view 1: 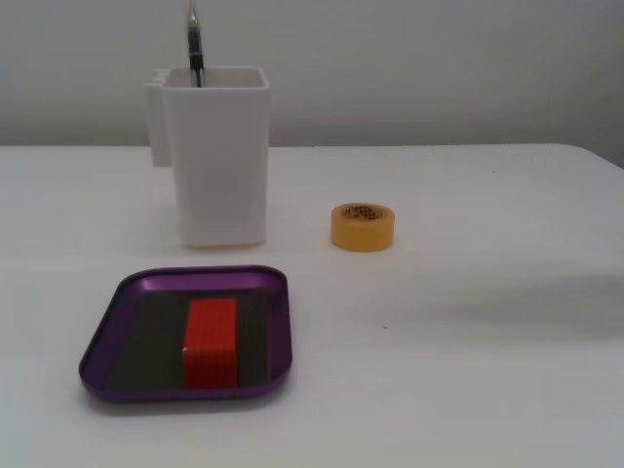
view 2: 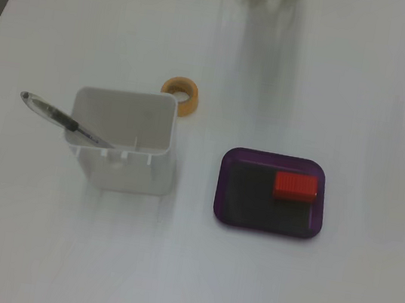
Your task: Pick up the red cube and place it in the box.
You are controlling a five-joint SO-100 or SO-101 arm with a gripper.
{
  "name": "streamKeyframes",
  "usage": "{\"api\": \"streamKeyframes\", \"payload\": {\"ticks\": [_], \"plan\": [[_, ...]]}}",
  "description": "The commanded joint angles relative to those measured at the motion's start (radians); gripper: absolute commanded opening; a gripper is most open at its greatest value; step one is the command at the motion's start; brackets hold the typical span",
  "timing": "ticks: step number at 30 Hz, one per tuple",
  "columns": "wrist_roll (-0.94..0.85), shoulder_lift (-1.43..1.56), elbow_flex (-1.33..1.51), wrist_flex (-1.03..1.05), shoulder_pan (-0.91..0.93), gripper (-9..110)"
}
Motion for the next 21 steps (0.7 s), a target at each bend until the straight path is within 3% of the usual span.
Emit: {"api": "streamKeyframes", "payload": {"ticks": [1,11,21], "plan": [[-0.011,0.227,0.313,-0.101,0.008,18],[0.003,0.712,0.937,-0.328,0.008,18],[0.002,1.074,1.250,-0.327,0.009,18]]}}
